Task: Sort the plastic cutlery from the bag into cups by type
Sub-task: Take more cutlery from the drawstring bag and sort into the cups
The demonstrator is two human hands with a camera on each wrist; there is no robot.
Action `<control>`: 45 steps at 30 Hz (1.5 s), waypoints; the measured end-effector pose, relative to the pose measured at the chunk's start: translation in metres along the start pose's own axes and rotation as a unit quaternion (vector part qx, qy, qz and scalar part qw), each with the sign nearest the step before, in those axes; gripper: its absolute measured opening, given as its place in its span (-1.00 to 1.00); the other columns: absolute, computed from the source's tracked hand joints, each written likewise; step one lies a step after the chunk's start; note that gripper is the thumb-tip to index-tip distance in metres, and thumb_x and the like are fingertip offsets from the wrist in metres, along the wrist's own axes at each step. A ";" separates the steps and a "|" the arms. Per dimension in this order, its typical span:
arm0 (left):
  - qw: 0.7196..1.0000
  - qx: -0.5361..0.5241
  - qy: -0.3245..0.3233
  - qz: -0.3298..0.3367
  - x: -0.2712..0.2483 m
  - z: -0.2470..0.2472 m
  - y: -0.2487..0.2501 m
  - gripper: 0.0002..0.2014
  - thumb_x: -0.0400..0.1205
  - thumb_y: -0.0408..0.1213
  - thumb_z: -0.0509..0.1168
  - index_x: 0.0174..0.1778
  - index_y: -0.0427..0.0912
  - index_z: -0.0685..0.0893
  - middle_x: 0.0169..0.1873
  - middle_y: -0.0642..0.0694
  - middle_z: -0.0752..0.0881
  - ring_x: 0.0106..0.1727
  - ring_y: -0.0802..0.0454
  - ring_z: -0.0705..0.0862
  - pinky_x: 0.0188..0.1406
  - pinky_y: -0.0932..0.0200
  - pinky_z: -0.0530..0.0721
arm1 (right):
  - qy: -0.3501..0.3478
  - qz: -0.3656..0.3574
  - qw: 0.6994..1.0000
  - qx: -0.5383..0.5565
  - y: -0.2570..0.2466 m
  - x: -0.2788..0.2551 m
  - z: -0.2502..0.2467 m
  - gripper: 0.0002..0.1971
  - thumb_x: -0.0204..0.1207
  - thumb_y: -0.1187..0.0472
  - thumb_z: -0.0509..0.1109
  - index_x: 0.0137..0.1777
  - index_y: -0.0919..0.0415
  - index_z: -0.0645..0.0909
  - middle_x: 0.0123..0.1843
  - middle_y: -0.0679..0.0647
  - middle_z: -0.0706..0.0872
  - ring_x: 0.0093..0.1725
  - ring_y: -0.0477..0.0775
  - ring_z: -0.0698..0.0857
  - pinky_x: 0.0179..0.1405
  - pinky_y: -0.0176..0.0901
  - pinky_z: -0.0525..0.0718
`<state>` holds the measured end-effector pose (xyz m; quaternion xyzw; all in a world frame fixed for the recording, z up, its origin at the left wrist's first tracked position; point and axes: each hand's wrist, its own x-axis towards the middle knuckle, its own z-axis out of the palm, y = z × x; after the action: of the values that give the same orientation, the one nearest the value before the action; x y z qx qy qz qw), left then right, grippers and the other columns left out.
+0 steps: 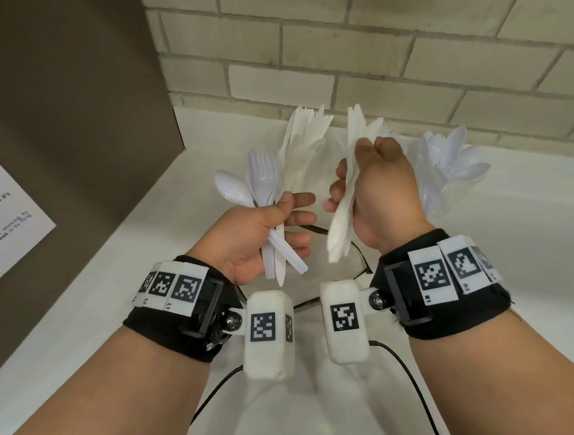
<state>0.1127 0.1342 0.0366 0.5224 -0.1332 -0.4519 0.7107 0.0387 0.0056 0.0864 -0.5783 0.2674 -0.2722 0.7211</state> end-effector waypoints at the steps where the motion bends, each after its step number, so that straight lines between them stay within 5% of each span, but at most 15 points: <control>1: 1.000 -0.007 -0.008 0.000 0.000 -0.001 -0.001 -0.66 0.66 -0.10 0.22 0.24 -0.19 0.70 -0.30 -0.03 0.66 -0.48 0.11 0.58 -0.22 0.12 0.71 | -0.012 0.009 1.000 -0.017 -0.001 -0.002 0.000 -0.82 0.74 0.09 0.07 0.06 0.19 0.40 -0.32 0.10 0.50 -0.62 0.00 0.44 -0.62 -0.21 0.49; 5: 0.994 -0.066 -0.089 -0.005 -0.003 -0.002 -0.002 -0.67 0.63 -0.03 0.22 0.13 -0.17 0.70 -0.41 0.01 0.45 -0.61 0.19 0.34 -0.55 0.28 0.40 | -0.097 0.017 0.983 -0.157 0.000 -0.008 0.004 -0.67 0.57 -0.10 0.37 -0.02 0.21 0.56 -0.46 0.00 0.67 -0.69 -0.17 0.50 -0.68 -0.30 0.29; 7: 0.991 -0.070 -0.113 -0.005 -0.004 -0.002 -0.001 -0.79 0.63 -0.01 0.21 -0.02 -0.09 0.58 -0.42 -0.01 0.45 -0.64 0.20 0.34 -0.55 0.27 0.31 | -0.118 0.019 0.978 -0.173 0.002 -0.010 0.005 -0.66 0.49 -0.02 0.49 -0.05 0.30 0.63 -0.31 0.17 0.82 -0.67 -0.19 0.58 -0.70 -0.31 0.28; 12: 0.986 -0.087 -0.138 -0.016 -0.006 -0.004 -0.001 -0.71 0.63 0.06 0.15 0.01 -0.09 0.56 -0.39 -0.03 0.50 -0.65 0.19 0.38 -0.59 0.28 0.41 | -0.116 0.019 0.976 -0.182 0.005 -0.009 0.007 -0.80 0.58 0.09 0.42 -0.16 0.21 0.60 -0.27 0.17 0.80 -0.74 -0.21 0.48 -0.66 -0.27 0.30; 19: 0.999 -0.045 -0.030 -0.003 -0.004 -0.001 0.000 -0.63 0.68 0.05 0.10 0.13 -0.14 0.65 -0.37 -0.08 0.66 -0.47 0.01 0.64 -0.40 0.17 0.67 | -0.026 -0.028 0.995 -0.095 0.003 -0.002 0.007 -0.82 0.69 0.17 0.21 0.16 0.27 0.49 -0.30 0.15 0.79 -0.68 -0.14 0.49 -0.65 -0.26 0.39; 23: 0.998 0.059 0.014 0.029 -0.006 0.003 -0.003 -0.68 0.63 0.00 0.22 -0.02 -0.21 0.69 -0.48 -0.06 0.62 -0.50 -0.02 0.66 -0.32 0.07 0.73 | -0.002 -0.061 0.992 -0.106 0.002 0.001 0.004 -0.87 0.70 0.06 0.17 0.02 0.09 0.46 -0.41 0.07 0.59 -0.53 -0.02 0.56 -0.55 -0.20 0.52; 26: 0.993 0.098 0.042 0.044 -0.004 0.006 -0.005 -0.66 0.56 0.00 0.28 -0.03 -0.25 0.64 -0.58 0.00 0.46 -0.62 0.09 0.46 -0.51 0.20 0.60 | -0.047 -0.039 0.992 -0.109 0.004 0.001 0.004 -0.83 0.69 -0.02 0.18 -0.02 0.05 0.40 -0.36 0.07 0.47 -0.60 0.01 0.46 -0.57 -0.14 0.64; 29: 0.991 0.113 0.043 0.062 -0.003 0.007 -0.005 -0.54 0.41 0.05 0.33 0.07 -0.18 0.48 -0.59 0.04 0.34 -0.62 0.14 0.26 -0.66 0.30 0.33 | -0.083 -0.028 0.981 -0.174 0.012 0.003 0.004 -0.72 0.58 -0.05 0.37 0.10 0.13 0.48 -0.29 0.07 0.54 -0.64 -0.05 0.42 -0.63 -0.22 0.52; 33: 0.992 0.112 0.027 0.059 -0.004 0.007 -0.003 -0.49 0.38 0.11 0.32 0.10 -0.14 0.41 -0.55 0.09 0.38 -0.61 0.17 0.23 -0.68 0.32 0.24 | -0.104 -0.004 0.981 -0.161 0.019 0.004 0.004 -0.63 0.52 -0.02 0.47 -0.01 0.33 0.63 -0.54 -0.02 0.51 -0.70 -0.02 0.37 -0.64 -0.23 0.40; 36: 0.997 0.065 0.002 0.037 -0.005 0.005 -0.002 -0.53 0.49 0.12 0.27 0.14 -0.16 0.46 -0.42 0.00 0.42 -0.58 0.15 0.26 -0.64 0.29 0.27 | -0.108 0.016 0.985 -0.136 0.017 0.003 0.004 -0.78 0.59 0.08 0.41 -0.16 0.24 0.62 -0.48 0.04 0.59 -0.71 -0.03 0.37 -0.66 -0.25 0.37; 39: 0.999 0.043 -0.004 0.026 -0.008 0.005 -0.001 -0.74 0.69 -0.08 0.18 0.15 -0.20 0.50 -0.40 -0.05 0.46 -0.54 0.11 0.33 -0.60 0.25 0.35 | -0.108 0.018 0.983 -0.148 0.019 0.007 0.005 -0.78 0.64 0.12 0.34 -0.09 0.30 0.62 -0.41 0.13 0.64 -0.71 -0.03 0.38 -0.65 -0.25 0.38; 45: 0.977 0.172 0.112 0.062 -0.005 0.003 -0.003 -0.82 0.75 -0.14 0.10 -0.04 -0.17 0.46 -0.32 -0.09 0.50 -0.42 0.05 0.57 -0.34 0.11 0.72 | -0.083 0.058 0.987 -0.122 0.013 0.025 0.007 -0.90 0.62 0.25 0.28 0.04 0.26 0.57 -0.41 0.13 0.58 -0.61 0.01 0.40 -0.59 -0.20 0.39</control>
<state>0.1061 0.1361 0.0368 0.6751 -0.1603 -0.3161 0.6470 0.0619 -0.0047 0.0732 -0.6661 0.2706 -0.1463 0.6794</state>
